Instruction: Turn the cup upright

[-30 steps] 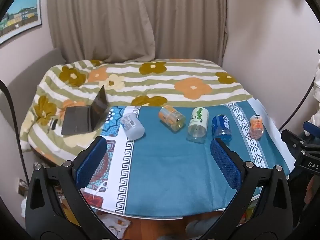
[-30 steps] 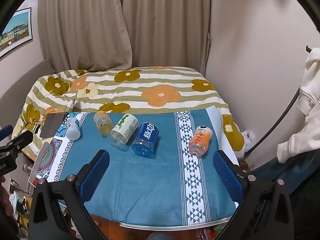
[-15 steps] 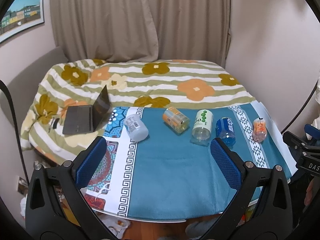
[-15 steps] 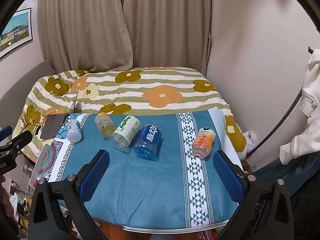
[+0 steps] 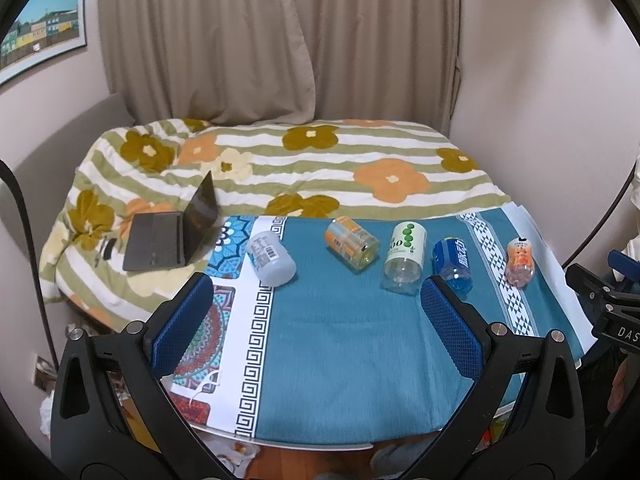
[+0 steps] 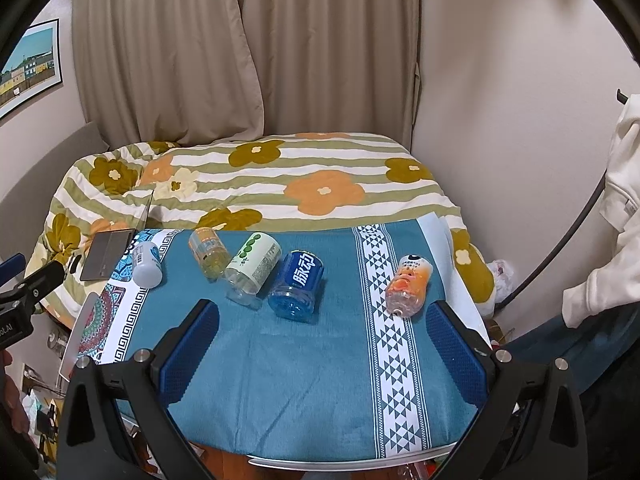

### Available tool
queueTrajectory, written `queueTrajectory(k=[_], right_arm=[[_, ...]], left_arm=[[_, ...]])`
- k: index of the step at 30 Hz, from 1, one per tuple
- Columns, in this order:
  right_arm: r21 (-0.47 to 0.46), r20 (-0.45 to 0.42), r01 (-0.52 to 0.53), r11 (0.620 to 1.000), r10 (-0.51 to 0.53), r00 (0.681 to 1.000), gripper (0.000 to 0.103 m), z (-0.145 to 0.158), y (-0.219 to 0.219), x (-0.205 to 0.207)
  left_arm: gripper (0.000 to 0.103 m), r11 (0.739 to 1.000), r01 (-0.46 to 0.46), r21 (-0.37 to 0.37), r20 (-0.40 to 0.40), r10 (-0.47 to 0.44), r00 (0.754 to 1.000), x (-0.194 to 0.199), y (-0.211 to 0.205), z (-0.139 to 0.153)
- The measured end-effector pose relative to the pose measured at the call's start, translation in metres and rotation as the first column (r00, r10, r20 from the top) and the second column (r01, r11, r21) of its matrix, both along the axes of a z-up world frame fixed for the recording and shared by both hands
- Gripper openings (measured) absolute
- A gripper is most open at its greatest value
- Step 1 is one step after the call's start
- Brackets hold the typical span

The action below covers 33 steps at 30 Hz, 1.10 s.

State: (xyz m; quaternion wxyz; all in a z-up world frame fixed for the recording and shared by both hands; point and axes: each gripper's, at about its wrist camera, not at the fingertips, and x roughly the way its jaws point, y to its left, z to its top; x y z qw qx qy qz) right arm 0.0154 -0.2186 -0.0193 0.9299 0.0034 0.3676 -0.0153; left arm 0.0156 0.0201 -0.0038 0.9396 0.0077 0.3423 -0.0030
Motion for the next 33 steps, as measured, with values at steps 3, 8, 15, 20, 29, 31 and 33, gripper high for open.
queueTrajectory(k=[3, 8, 15, 20, 29, 31, 33], right_arm=[[0.0, 0.0, 0.0, 1.0, 0.0, 1.0, 0.103, -0.0005, 0.0004, 0.0023], [0.002, -0.002, 0.001, 1.0, -0.001, 1.0, 0.103, -0.0003, 0.0008, 0.0027], [0.005, -0.002, 0.0, 1.0, 0.0, 1.0, 0.103, 0.0005, 0.0027, 0.004], [0.004, -0.002, -0.002, 1.0, 0.002, 1.0, 0.103, 0.0006, 0.004, 0.0038], [0.006, -0.002, 0.001, 1.0, -0.001, 1.0, 0.103, 0.0007, 0.0033, 0.0037], [0.006, -0.003, 0.0, 1.0, 0.0, 1.0, 0.103, 0.0007, 0.0028, 0.0036], [0.007, -0.003, 0.0, 1.0, 0.0, 1.0, 0.103, 0.0008, 0.0024, 0.0032]], left_arm=[[0.103, 1.0, 0.001, -0.001, -0.001, -0.001, 1.0, 0.0003, 0.0004, 0.0002], [0.103, 1.0, 0.0, -0.001, -0.001, 0.0, 1.0, 0.0002, 0.0004, 0.0001], [0.103, 1.0, 0.0, 0.0, -0.001, 0.0, 1.0, 0.0008, 0.0005, 0.0007], [0.103, 1.0, 0.002, 0.0, -0.001, -0.002, 1.0, 0.0007, 0.001, 0.0012], [0.103, 1.0, 0.001, 0.0, -0.002, -0.001, 1.0, 0.0015, 0.0032, 0.0021], [0.103, 1.0, -0.001, 0.0, -0.002, 0.001, 1.0, 0.0018, 0.002, 0.0019], [0.103, 1.0, -0.001, 0.001, -0.002, 0.001, 1.0, 0.002, 0.0015, 0.0019]])
